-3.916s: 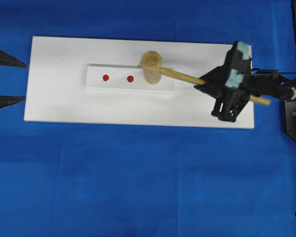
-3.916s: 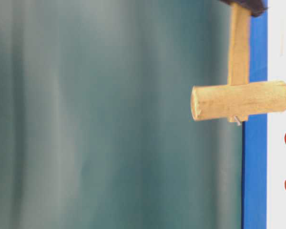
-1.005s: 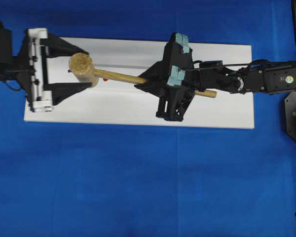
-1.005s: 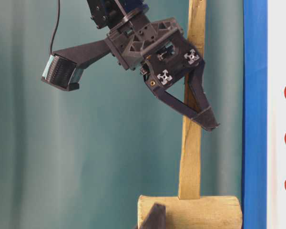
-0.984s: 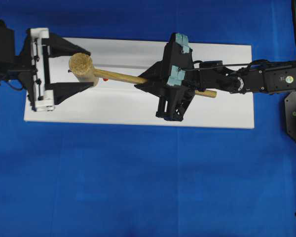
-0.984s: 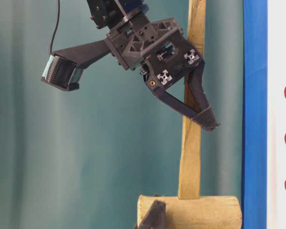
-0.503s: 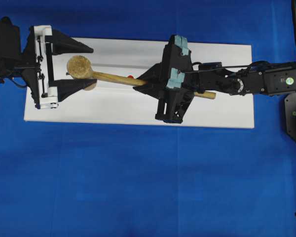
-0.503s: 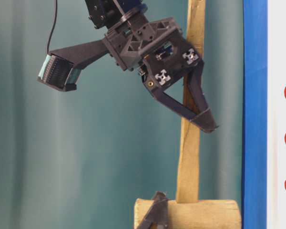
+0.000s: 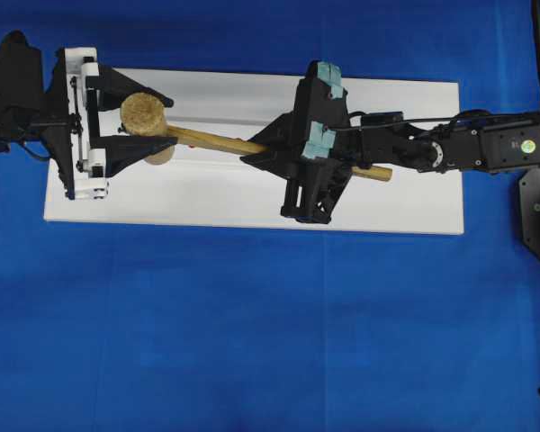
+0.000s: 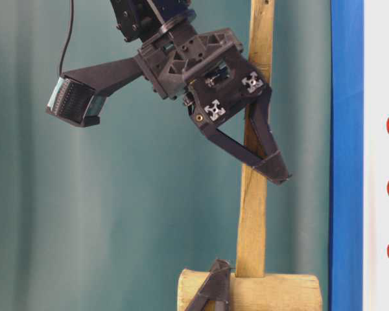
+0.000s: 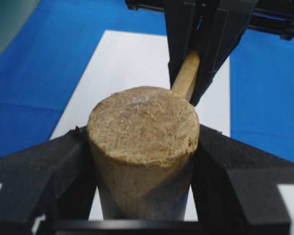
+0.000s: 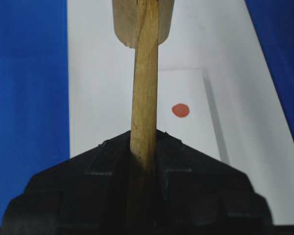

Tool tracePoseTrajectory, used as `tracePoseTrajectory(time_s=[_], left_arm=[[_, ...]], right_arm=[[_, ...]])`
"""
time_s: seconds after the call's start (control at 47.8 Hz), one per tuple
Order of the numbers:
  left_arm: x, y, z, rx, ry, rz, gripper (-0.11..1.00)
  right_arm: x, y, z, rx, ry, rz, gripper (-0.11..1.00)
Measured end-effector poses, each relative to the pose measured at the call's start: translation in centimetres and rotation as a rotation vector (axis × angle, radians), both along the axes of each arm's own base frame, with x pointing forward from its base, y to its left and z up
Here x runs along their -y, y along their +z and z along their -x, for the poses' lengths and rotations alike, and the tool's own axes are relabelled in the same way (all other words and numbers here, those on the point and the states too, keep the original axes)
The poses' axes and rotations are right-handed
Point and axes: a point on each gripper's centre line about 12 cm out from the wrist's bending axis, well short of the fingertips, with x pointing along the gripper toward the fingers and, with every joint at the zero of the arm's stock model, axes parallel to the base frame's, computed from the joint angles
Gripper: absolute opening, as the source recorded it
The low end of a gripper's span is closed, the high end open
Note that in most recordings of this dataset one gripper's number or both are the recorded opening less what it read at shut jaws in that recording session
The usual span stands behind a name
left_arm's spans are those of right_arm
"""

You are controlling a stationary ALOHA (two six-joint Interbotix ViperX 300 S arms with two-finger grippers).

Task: Hit the mark with a hammer.
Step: 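Rotate the hammer back to horizontal with both grippers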

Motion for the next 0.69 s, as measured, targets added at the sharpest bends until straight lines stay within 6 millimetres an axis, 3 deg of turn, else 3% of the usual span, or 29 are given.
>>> tracePoseTrajectory(time_s=[0.293,0.356,0.419,0.628,0.691], left_arm=[[0.18,0.53,0.55,0.021,-0.004,-0.004,0.46],[0.10,0.71,0.68,0.027,0.000,-0.006,0.46],[0.20,0.79,0.77,0.029,-0.003,-0.004,0.46],[0.15,0.46,0.98,0.012,0.000,-0.002,0.46],[0.24,0.41,0.98,0.008,-0.003,-0.001,0.46]], right_arm=[[-0.04,0.51,-0.30,0.015,-0.001,-0.001,0.02],[-0.10,0.62,-0.36,0.018,0.000,-0.001,0.06],[-0.10,0.62,-0.36,0.018,0.000,-0.003,0.17],[-0.04,0.78,-0.44,0.026,-0.008,0.000,0.78],[-0.07,0.78,-0.42,0.029,-0.012,0.005,0.91]])
